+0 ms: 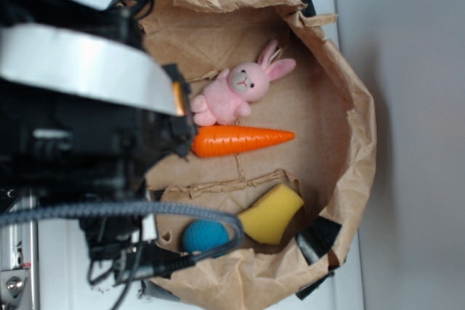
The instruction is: Grab the pink bunny.
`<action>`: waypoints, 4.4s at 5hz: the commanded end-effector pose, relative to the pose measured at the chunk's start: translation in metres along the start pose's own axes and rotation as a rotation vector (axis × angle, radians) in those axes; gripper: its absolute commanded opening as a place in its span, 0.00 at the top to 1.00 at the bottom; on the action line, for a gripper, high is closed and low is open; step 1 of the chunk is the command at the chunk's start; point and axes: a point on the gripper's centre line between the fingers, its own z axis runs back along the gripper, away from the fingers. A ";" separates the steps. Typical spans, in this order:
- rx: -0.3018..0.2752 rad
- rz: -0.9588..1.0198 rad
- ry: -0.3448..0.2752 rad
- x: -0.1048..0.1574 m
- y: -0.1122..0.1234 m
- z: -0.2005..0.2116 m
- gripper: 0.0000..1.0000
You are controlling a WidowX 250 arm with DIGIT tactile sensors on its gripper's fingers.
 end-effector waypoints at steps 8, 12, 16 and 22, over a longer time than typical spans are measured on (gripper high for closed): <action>0.016 0.294 -0.150 0.092 0.041 -0.131 0.00; 0.009 0.293 -0.170 0.095 0.046 -0.151 0.00; 0.073 0.322 -0.196 0.107 0.053 -0.191 1.00; -0.057 0.248 -0.169 0.074 0.044 -0.097 0.00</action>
